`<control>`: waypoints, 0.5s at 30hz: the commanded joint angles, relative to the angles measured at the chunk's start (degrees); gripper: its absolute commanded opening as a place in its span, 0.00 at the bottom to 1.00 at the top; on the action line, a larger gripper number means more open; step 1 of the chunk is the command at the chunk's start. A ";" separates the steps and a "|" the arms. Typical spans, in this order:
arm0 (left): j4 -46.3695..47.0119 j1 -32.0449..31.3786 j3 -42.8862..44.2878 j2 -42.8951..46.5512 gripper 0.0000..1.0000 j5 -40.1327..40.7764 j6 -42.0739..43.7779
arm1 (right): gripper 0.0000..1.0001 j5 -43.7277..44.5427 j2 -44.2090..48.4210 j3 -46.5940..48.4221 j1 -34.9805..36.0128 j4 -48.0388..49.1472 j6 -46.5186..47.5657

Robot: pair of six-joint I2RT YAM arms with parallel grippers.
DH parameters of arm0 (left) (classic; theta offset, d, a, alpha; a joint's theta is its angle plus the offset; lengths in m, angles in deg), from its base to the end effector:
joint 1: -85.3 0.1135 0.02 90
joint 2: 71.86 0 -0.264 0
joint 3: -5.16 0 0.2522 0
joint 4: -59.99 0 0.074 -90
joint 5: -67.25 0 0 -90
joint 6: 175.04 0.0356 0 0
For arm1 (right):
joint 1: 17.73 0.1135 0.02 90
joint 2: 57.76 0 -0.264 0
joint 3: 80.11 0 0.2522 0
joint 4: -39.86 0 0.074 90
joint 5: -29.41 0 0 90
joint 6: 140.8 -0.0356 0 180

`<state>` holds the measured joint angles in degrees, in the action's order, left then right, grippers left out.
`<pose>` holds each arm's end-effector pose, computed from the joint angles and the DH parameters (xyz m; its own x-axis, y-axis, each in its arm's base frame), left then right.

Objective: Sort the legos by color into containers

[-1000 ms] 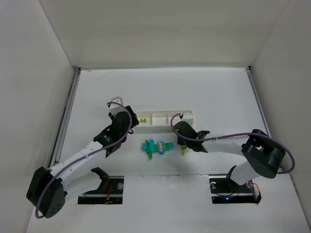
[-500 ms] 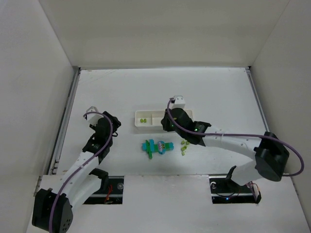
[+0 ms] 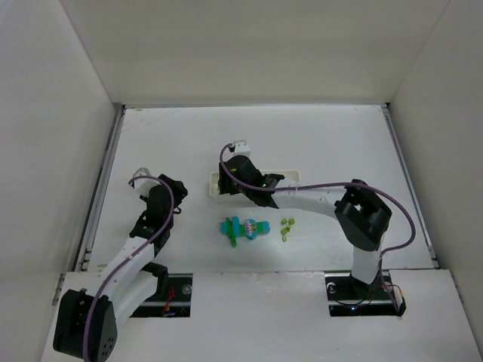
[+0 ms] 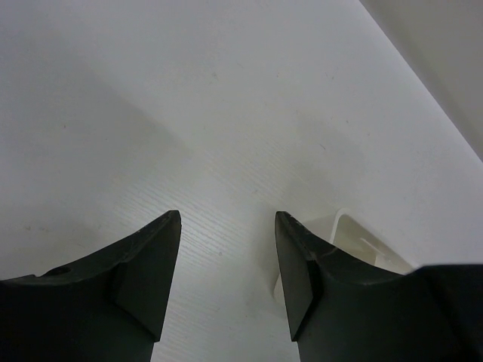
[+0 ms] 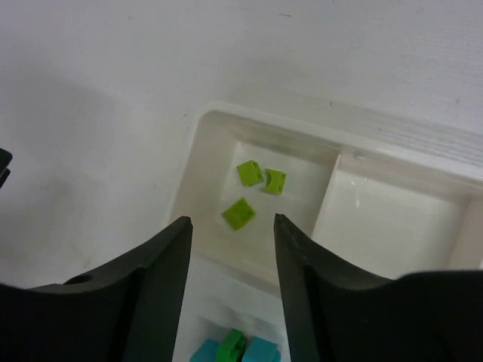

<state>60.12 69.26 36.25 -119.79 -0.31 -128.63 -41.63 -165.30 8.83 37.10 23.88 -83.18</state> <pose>0.1834 -0.0386 0.2057 -0.1340 -0.6246 -0.7694 -0.2600 0.7713 -0.5809 0.2555 0.3426 0.2237 -0.6076 0.0170 -0.7941 -0.3477 0.8932 0.2852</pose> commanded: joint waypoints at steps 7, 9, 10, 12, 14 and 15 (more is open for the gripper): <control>2.72 -2.29 1.83 -0.15 0.47 -0.82 0.79 | 0.42 9.32 24.19 -20.99 -0.82 3.28 -1.71; 2.72 -3.34 2.36 -0.68 0.47 -0.47 1.14 | 0.32 12.23 30.79 -29.35 -0.82 0.65 -4.87; 2.72 -3.61 2.54 -0.94 0.47 -0.38 1.14 | 0.29 13.37 34.12 -33.21 -1.08 -2.06 -7.32; 2.98 -3.96 2.98 -1.64 0.47 -0.29 1.14 | 0.29 14.17 39.06 -38.50 -2.05 -8.56 -12.51; 3.25 -4.31 3.50 -3.13 0.47 -0.37 1.14 | 0.39 14.09 41.36 -41.50 -2.23 -13.23 -15.94; 3.25 -4.49 3.86 -3.84 0.47 -0.38 1.14 | 0.47 14.09 41.63 -42.21 -2.23 -15.08 -17.44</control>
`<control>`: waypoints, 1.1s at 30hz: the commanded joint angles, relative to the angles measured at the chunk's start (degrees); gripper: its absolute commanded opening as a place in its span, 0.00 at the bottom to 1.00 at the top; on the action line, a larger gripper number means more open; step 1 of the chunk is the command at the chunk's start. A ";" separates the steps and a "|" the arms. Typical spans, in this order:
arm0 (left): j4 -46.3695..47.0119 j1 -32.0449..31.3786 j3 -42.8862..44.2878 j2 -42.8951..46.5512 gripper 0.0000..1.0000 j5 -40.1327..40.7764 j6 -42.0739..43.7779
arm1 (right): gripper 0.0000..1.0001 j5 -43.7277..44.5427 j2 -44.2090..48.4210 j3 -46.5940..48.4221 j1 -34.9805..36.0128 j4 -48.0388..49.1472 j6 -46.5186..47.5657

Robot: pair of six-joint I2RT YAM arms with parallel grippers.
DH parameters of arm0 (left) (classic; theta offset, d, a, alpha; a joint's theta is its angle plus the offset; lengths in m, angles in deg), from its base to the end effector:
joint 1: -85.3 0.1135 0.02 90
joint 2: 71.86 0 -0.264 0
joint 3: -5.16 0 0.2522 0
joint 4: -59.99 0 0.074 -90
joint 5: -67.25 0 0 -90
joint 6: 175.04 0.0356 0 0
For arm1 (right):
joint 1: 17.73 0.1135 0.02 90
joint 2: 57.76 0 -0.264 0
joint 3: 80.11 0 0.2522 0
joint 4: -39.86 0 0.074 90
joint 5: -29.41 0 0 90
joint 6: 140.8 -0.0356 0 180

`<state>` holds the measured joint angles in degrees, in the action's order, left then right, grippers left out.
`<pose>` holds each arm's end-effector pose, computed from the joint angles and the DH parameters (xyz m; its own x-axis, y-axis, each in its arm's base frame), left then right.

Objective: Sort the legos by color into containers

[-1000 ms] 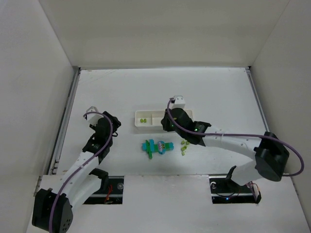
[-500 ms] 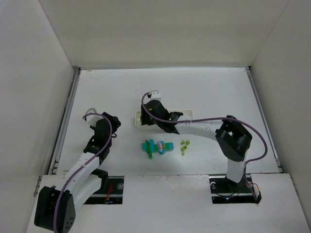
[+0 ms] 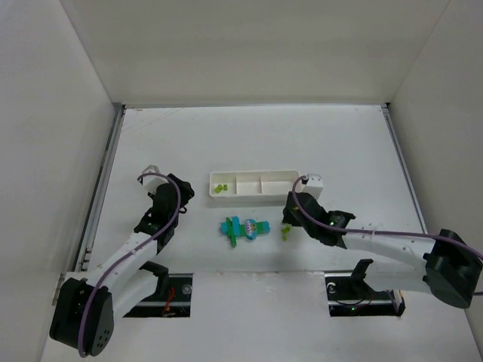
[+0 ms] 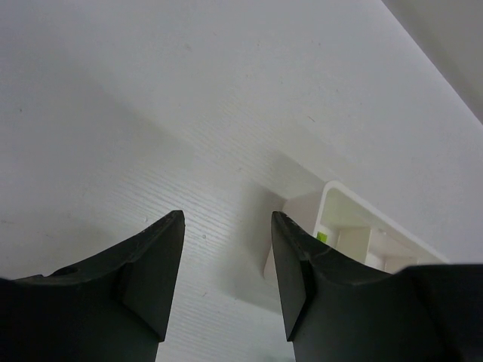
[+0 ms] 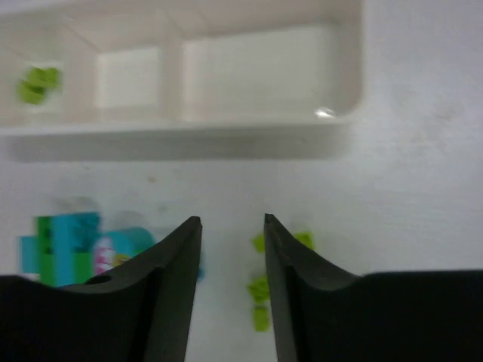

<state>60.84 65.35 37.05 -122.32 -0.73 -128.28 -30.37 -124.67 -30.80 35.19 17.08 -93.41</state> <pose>0.1859 -0.0533 0.2042 -0.1951 -0.6048 -0.7721 -0.2101 0.7947 -0.5694 0.1570 0.1780 0.2122 -0.5977 0.1794 -0.7814 -0.0728 0.9585 0.2757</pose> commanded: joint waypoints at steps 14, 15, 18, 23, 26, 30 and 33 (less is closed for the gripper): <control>0.68 -0.14 3.49 0.97 0.47 -0.31 1.50 | 0.37 3.45 -8.84 -0.74 -1.64 -4.61 -6.87; 0.59 -0.14 3.49 0.89 0.47 -0.31 1.58 | 0.38 3.27 -9.37 -0.75 -1.64 -4.26 -6.79; 0.85 -0.14 4.02 -0.25 0.47 -0.40 1.76 | 0.41 2.48 -11.30 0.13 -1.64 -3.82 -6.17; 1.21 -0.66 4.55 -1.66 0.47 -0.40 1.76 | 0.39 1.78 -14.11 1.54 -2.00 -2.67 -3.89; 1.21 -0.75 4.46 -1.49 0.47 -0.40 1.76 | 0.25 2.12 -14.30 2.07 -2.08 -2.94 -3.71; 1.21 -0.75 4.37 -1.22 0.47 -0.40 1.76 | 0.16 6.06 -10.00 4.08 -2.00 -7.14 -3.18; 1.47 -0.84 4.54 -1.75 0.47 -0.40 1.76 | 0.16 7.23 -8.50 9.17 -1.82 -8.91 -0.56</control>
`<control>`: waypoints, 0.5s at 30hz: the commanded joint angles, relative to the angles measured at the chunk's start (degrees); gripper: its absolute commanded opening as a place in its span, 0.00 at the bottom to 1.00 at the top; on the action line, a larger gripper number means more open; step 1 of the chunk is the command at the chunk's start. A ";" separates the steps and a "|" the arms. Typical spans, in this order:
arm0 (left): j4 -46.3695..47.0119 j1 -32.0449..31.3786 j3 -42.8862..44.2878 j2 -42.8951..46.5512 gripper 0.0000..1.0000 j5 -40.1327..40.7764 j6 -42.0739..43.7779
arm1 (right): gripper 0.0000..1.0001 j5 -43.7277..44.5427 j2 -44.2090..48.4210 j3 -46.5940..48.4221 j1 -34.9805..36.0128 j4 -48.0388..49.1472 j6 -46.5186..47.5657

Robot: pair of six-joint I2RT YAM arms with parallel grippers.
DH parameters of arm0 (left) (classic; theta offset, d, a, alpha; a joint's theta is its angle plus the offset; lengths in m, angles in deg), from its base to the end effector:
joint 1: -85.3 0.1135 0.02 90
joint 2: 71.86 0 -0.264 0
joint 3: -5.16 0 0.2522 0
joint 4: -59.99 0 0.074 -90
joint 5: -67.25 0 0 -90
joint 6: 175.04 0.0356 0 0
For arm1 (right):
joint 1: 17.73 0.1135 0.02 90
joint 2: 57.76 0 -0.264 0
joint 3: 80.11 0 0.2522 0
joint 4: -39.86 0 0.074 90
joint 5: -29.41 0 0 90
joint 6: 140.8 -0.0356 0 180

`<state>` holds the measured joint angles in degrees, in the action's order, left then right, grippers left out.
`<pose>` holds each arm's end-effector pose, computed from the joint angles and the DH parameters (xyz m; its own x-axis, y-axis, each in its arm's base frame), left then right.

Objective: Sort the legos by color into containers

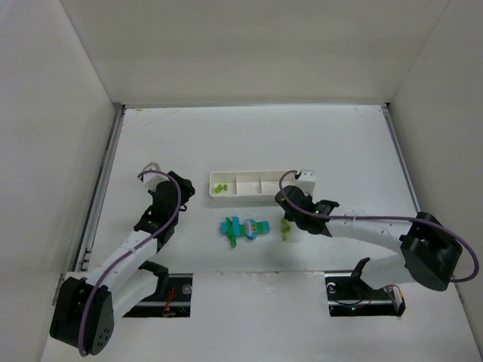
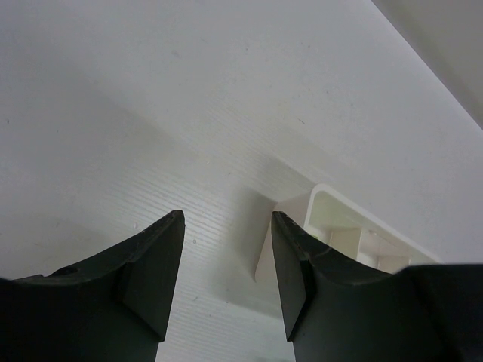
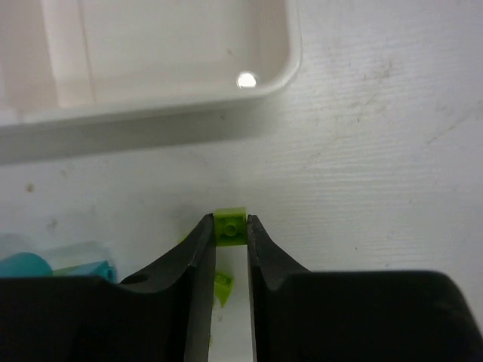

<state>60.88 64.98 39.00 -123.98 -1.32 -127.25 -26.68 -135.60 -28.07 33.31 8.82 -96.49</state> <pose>0.1917 -0.0571 0.2107 -0.2051 -0.5910 -0.7802 -0.1911 0.8060 -0.5603 0.1714 0.1804 0.1751 -0.6922 0.0885 -0.7163 0.0599 0.9961 0.0652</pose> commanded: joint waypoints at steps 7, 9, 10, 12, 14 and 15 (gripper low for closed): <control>0.99 -0.82 1.37 1.14 0.47 0.10 0.12 | 0.17 -8.68 -10.46 22.69 3.75 12.43 9.83; 0.55 -0.73 0.67 2.37 0.47 0.10 -0.15 | 0.17 -10.26 -15.56 27.70 3.75 13.58 10.27; 0.20 -0.65 0.41 2.89 0.47 0.10 -0.23 | 0.17 -10.88 -17.85 29.90 3.75 14.02 10.71; -0.76 -0.56 0.23 3.69 0.47 0.10 -0.41 | 0.17 -12.37 -21.98 33.42 3.75 14.55 11.41; -1.12 -0.38 -0.03 4.13 0.47 0.10 -0.41 | 0.17 -13.25 -26.03 36.41 3.84 14.64 11.59; -1.12 -0.29 -0.12 4.22 0.47 0.10 -0.41 | 0.18 -13.43 -27.52 37.56 3.84 14.73 11.68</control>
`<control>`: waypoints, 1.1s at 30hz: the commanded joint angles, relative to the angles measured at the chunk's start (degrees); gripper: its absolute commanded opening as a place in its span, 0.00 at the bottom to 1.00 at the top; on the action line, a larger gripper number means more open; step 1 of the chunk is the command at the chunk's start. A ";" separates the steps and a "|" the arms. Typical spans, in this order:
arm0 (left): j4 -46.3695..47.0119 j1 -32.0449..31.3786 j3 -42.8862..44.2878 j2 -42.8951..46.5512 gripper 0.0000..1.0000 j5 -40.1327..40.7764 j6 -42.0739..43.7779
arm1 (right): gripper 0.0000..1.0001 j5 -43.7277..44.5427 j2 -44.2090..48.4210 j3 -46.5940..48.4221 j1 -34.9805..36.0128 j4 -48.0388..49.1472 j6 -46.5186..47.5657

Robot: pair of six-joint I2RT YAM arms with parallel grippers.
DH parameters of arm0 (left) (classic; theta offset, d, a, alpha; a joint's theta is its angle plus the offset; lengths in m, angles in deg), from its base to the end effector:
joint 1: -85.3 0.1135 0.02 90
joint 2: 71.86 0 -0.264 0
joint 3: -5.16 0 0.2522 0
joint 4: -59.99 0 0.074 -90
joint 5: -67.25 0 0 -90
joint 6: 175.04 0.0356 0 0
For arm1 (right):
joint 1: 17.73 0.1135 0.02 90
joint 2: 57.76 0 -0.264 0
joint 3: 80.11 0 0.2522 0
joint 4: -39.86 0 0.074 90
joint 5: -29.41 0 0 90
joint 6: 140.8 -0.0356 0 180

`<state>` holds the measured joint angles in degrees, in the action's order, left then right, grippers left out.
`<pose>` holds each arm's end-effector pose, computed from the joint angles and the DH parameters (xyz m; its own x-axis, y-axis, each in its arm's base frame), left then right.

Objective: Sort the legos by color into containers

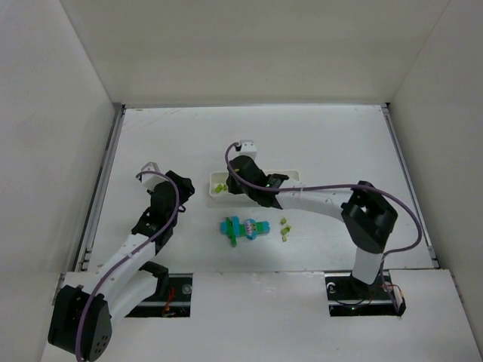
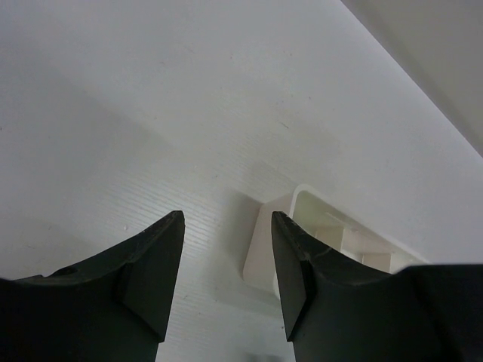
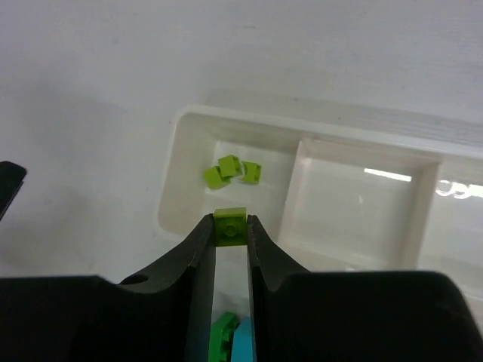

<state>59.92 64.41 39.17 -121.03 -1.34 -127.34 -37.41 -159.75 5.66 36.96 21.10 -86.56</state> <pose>0.1861 -0.0571 0.2192 -0.1835 -0.6006 -0.7782 -0.1630 0.7993 -0.5784 0.2452 0.3219 0.2401 -0.5983 0.0847 -0.7968 -0.2638 0.9181 0.2957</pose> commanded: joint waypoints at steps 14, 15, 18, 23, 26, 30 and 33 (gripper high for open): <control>0.90 -0.87 1.28 -1.19 0.48 0.12 -0.50 | 0.46 1.67 16.79 -13.78 0.10 4.47 1.41; 0.98 -1.13 1.46 -1.28 0.48 0.12 -0.41 | 0.43 3.35 19.70 -17.91 0.10 4.21 0.62; 1.16 -1.74 1.98 -1.89 0.48 0.47 -0.23 | 0.33 7.13 27.53 -29.70 0.01 0.88 -3.24; 2.21 -1.92 2.34 -4.62 0.48 0.65 0.03 | 0.37 6.62 32.56 -39.48 -0.69 -4.32 -6.77; 1.95 -2.01 2.51 -5.06 0.48 0.65 0.20 | 0.53 6.62 31.43 -39.58 0.27 -4.32 -7.30; 1.08 -2.01 2.95 -3.83 0.48 0.65 0.56 | 0.54 6.88 27.04 -37.74 0.54 -3.36 -6.86; 0.11 -2.01 3.57 -3.31 0.48 0.83 0.82 | 0.51 6.88 23.61 -36.59 0.54 -2.13 -5.89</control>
<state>59.70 62.77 39.68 -125.93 -1.32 -127.27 -32.05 -133.85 -33.73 37.10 16.23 -92.64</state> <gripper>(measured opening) 0.480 0.520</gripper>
